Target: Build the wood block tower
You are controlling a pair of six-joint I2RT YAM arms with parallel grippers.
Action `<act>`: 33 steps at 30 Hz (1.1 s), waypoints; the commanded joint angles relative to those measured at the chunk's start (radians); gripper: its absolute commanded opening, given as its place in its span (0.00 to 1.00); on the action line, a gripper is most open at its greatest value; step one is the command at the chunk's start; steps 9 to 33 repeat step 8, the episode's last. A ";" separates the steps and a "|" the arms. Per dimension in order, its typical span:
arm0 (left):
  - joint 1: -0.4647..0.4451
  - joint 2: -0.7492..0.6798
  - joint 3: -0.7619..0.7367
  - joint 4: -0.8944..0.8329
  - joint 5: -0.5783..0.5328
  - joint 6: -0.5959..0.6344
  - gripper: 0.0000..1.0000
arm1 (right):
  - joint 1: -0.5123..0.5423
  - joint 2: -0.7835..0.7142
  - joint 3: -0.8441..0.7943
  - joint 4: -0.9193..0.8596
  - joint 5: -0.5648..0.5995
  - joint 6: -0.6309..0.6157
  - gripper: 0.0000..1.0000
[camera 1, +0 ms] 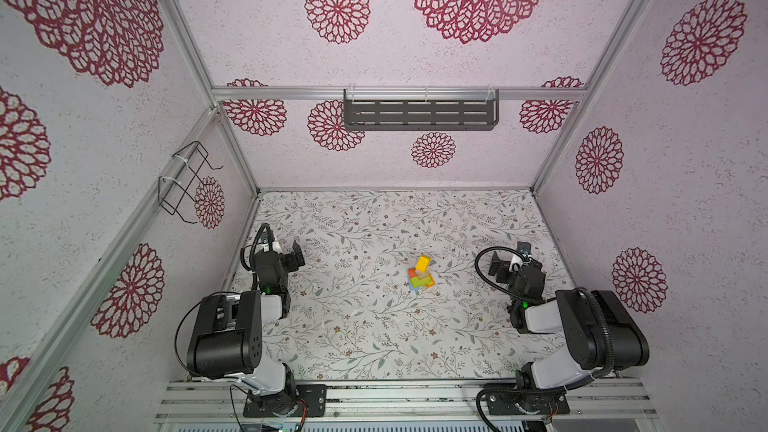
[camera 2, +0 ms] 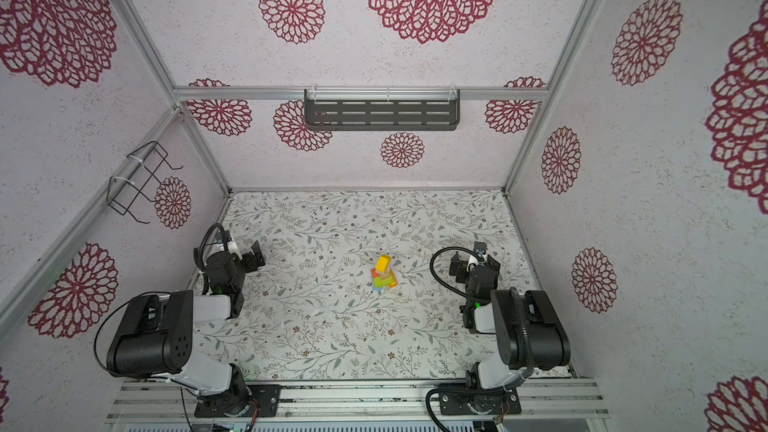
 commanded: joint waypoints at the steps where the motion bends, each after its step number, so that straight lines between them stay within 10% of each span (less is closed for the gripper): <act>1: -0.002 -0.016 0.003 0.008 0.006 0.002 0.97 | 0.003 -0.021 0.001 0.026 -0.005 0.017 0.99; 33: -0.001 -0.016 0.002 0.007 0.005 0.003 0.97 | 0.004 -0.020 0.002 0.025 -0.002 0.016 0.99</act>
